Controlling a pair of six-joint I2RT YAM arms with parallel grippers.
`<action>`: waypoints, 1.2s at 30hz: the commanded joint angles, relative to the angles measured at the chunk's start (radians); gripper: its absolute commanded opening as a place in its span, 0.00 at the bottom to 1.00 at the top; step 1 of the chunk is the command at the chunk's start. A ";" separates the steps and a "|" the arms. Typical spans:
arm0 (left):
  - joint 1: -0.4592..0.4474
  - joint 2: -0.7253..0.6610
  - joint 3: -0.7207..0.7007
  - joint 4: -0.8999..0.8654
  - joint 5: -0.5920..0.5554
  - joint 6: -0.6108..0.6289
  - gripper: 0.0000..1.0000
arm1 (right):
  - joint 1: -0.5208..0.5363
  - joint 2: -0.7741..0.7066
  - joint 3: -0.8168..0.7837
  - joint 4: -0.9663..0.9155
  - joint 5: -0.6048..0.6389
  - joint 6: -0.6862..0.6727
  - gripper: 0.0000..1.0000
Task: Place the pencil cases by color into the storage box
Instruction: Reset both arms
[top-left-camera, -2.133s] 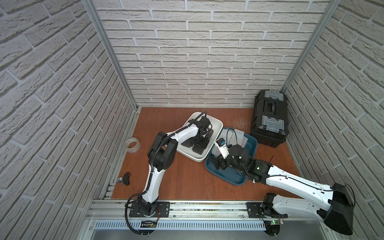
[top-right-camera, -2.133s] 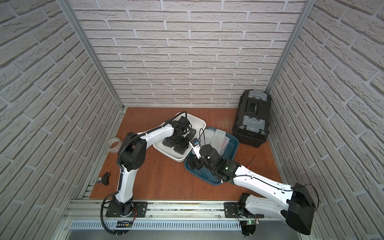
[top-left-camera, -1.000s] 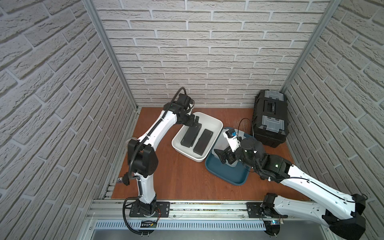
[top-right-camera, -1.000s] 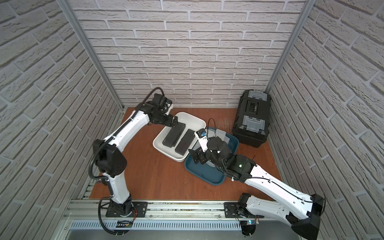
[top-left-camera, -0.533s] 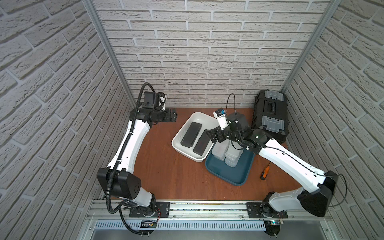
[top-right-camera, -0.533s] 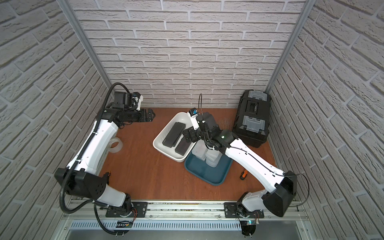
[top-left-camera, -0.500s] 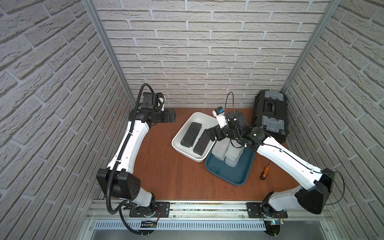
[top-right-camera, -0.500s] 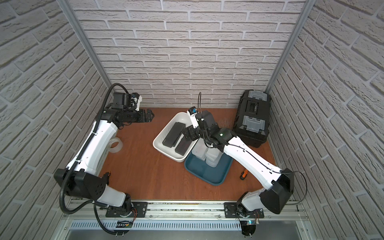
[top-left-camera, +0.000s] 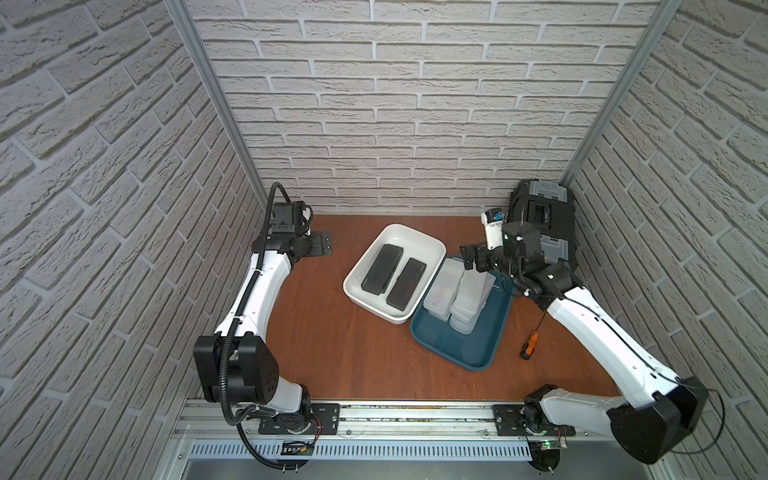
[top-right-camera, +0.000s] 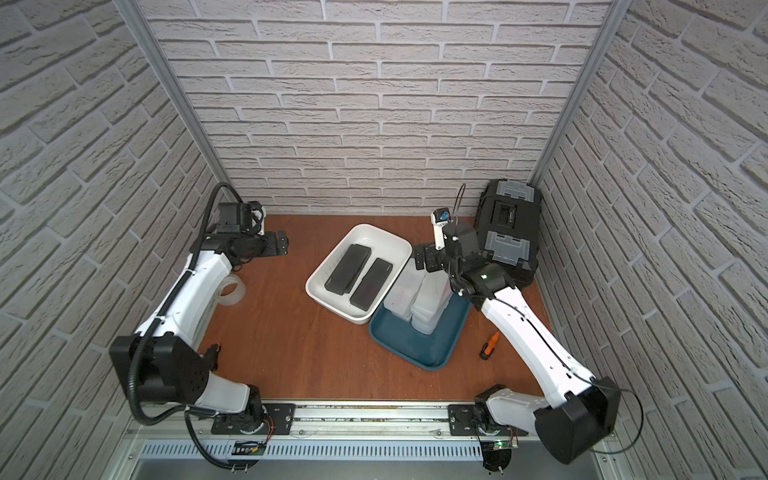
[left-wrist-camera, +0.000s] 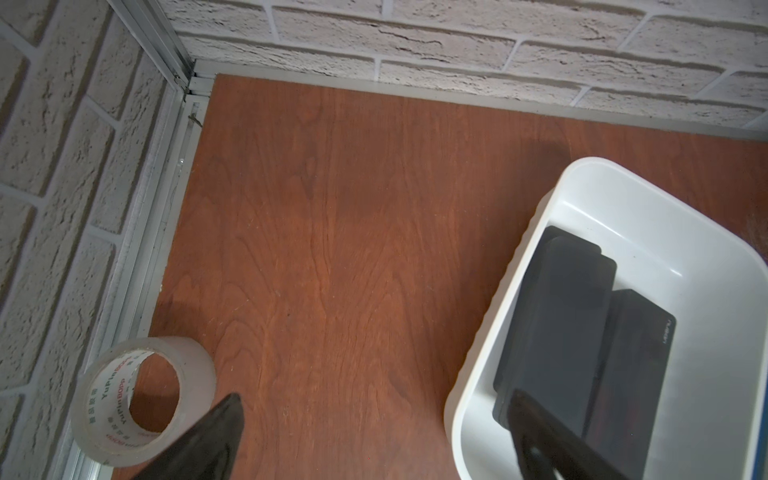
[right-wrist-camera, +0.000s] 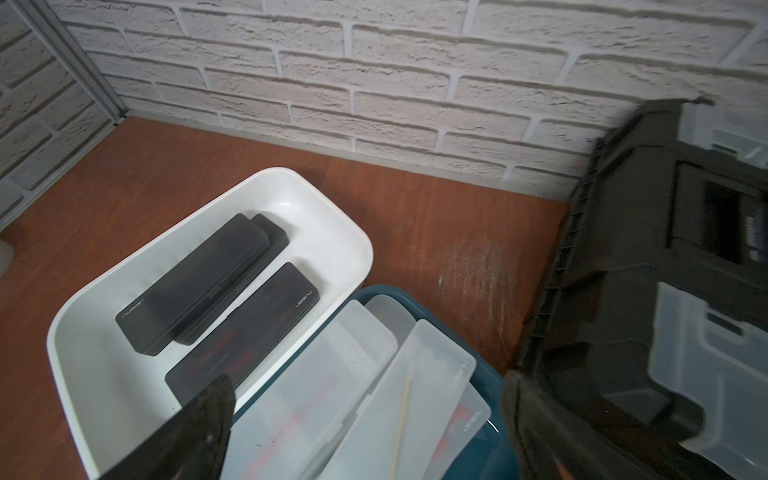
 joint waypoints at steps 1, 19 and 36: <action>0.025 -0.042 -0.076 0.176 -0.008 0.008 0.98 | -0.005 -0.070 -0.095 0.109 0.102 -0.026 1.00; 0.092 -0.077 -0.473 0.738 0.036 0.039 0.98 | -0.102 -0.222 -0.527 0.463 0.164 -0.043 1.00; 0.029 0.010 -0.666 1.030 -0.024 0.098 0.98 | -0.330 -0.027 -0.726 0.819 -0.003 0.004 0.98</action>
